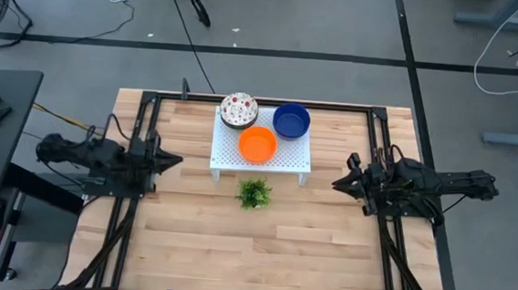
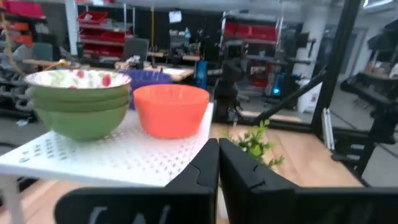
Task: Pick & Place Mini bowls
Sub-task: Return to Home Position
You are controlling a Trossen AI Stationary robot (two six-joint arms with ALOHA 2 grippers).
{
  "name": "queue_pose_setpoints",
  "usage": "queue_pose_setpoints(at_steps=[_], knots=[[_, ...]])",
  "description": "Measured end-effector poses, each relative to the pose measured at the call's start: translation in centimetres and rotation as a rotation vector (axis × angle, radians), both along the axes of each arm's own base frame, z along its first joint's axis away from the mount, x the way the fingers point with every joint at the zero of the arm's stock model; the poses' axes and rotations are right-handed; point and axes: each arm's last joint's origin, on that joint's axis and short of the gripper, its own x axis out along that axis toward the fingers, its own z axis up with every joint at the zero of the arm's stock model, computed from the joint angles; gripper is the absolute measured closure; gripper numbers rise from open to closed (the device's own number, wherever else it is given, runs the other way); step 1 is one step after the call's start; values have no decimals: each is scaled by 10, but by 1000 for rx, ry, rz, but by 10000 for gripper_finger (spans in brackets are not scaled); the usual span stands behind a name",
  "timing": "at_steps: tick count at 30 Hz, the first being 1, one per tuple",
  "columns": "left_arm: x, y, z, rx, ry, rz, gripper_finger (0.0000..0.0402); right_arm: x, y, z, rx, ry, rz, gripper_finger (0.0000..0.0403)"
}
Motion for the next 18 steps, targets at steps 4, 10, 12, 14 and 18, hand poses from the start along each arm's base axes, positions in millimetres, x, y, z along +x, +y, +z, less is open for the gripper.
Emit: queue_pose_setpoints(at_steps=[4,10,12,14,18], knots=[[9,0,-18,14,-29,-3,397,0,1,0,18,-13,29,351],[16,4,-33,30,-31,-43,398,0,1,1,20,-24,49,351],[17,6,-35,34,-64,-72,398,0,1,1,22,-19,49,351],[19,8,-40,40,-94,-90,398,0,1,1,29,-15,50,351],[20,12,-43,38,-82,-73,398,0,1,-1,38,2,51,351]])
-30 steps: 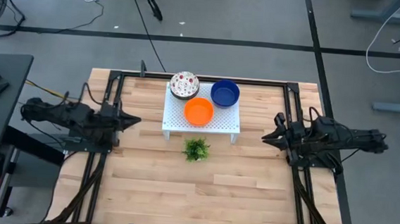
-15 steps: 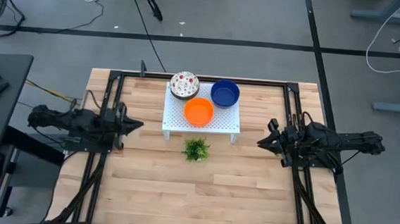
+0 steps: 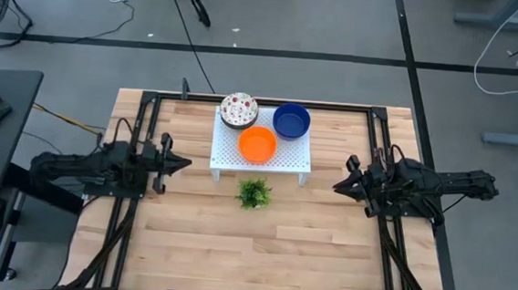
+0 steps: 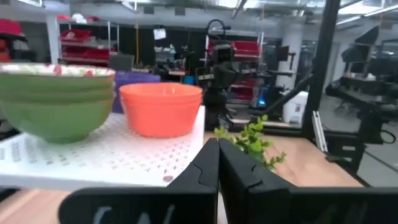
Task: Pick & Place Mini bowls
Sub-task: Return to Home Position
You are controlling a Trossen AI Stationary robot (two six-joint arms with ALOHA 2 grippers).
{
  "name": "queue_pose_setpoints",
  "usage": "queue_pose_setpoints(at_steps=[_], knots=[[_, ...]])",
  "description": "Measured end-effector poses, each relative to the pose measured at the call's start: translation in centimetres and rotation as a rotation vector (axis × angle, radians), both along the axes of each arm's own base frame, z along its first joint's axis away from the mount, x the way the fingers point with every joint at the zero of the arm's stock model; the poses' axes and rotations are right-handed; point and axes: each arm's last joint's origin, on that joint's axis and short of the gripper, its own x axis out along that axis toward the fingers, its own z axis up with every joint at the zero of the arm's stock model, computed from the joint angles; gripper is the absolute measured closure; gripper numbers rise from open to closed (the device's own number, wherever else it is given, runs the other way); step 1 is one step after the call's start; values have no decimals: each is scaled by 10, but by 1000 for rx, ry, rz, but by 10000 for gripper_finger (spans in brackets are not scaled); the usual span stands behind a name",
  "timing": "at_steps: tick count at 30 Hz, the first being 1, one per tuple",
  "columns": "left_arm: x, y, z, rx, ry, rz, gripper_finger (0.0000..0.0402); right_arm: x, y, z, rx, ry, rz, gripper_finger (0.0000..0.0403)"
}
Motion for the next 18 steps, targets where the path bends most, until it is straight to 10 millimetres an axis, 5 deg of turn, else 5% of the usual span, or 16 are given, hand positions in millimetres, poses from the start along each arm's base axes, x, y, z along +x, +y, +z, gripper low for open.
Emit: queue_pose_setpoints(at_steps=[12,18], knots=[[1,2,-9,0,94,-24,397,2,-1,-29,-111,55,-33,356],[1,2,-9,0,94,-21,397,-1,-4,-26,-141,17,-129,388]])
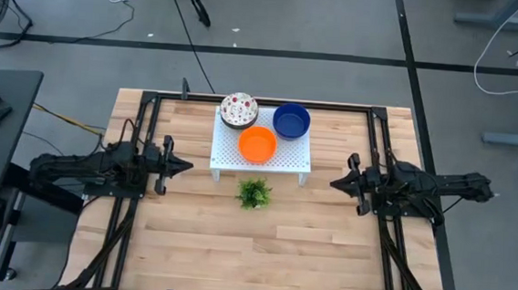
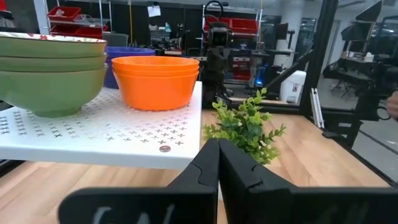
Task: Pick & Place Mini bowls
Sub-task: Return to Home Position
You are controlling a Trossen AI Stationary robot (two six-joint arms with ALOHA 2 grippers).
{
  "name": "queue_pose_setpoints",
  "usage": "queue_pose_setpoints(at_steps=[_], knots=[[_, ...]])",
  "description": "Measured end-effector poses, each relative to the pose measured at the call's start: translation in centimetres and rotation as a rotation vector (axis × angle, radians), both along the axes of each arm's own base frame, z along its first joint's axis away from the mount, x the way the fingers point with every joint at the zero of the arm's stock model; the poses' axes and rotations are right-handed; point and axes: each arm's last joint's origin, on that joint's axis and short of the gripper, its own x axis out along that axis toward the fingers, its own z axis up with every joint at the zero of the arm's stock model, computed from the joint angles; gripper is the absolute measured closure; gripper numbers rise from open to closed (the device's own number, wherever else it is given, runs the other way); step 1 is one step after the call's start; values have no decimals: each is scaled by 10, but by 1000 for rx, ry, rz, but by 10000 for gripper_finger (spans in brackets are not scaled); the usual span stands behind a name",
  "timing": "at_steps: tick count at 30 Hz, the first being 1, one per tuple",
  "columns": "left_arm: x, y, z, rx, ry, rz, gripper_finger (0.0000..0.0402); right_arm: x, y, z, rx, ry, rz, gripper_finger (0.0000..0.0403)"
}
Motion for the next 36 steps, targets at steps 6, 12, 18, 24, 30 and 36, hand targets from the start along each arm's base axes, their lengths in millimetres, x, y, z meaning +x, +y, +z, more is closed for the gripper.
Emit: queue_pose_setpoints(at_steps=[6,12,18,24,30,36], knots=[[0,0,0,0,0,0,397,-1,-3,-5,-24,43,-69,396],[0,0,0,0,0,0,397,0,-4,-5,26,60,-86,391],[0,0,0,0,-1,0,397,0,-4,-5,68,63,-86,390],[0,0,0,0,-1,0,397,-1,-3,-4,79,51,-77,390],[0,0,0,-1,-1,0,396,-3,-2,-2,67,27,-57,389],[0,0,0,-1,-1,1,396,-3,-3,-2,37,22,-70,389]])
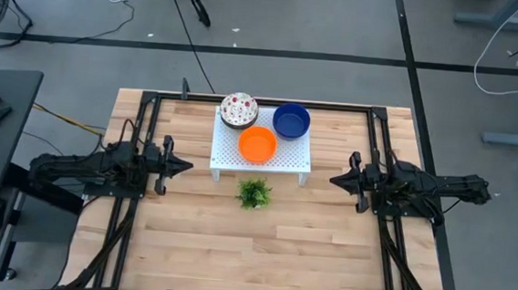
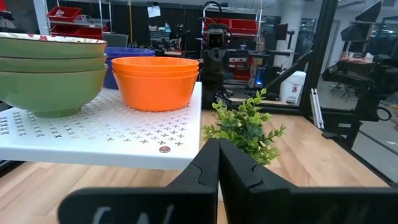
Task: Pick & Place Mini bowls
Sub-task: Return to Home Position
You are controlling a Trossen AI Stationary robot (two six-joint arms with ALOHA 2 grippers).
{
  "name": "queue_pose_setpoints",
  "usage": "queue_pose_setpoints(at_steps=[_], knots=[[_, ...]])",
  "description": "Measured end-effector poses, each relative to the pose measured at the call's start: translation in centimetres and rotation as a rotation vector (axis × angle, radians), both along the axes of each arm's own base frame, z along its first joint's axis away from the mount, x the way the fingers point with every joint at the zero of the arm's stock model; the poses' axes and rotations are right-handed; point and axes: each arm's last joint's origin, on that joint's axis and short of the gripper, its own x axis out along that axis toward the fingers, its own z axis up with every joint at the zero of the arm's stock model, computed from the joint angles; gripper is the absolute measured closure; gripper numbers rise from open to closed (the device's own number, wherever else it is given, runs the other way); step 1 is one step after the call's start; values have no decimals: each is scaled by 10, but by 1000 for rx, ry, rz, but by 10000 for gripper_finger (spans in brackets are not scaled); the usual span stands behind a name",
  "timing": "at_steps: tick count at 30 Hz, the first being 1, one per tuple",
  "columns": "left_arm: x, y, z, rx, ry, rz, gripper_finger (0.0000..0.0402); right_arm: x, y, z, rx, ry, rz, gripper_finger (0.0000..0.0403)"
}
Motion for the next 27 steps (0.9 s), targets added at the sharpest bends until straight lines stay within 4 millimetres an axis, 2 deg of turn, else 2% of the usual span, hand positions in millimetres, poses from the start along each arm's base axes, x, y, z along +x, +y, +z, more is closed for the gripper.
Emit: queue_pose_setpoints(at_steps=[27], knots=[[0,0,0,0,1,0,396,1,0,-1,9,8,4,389]])
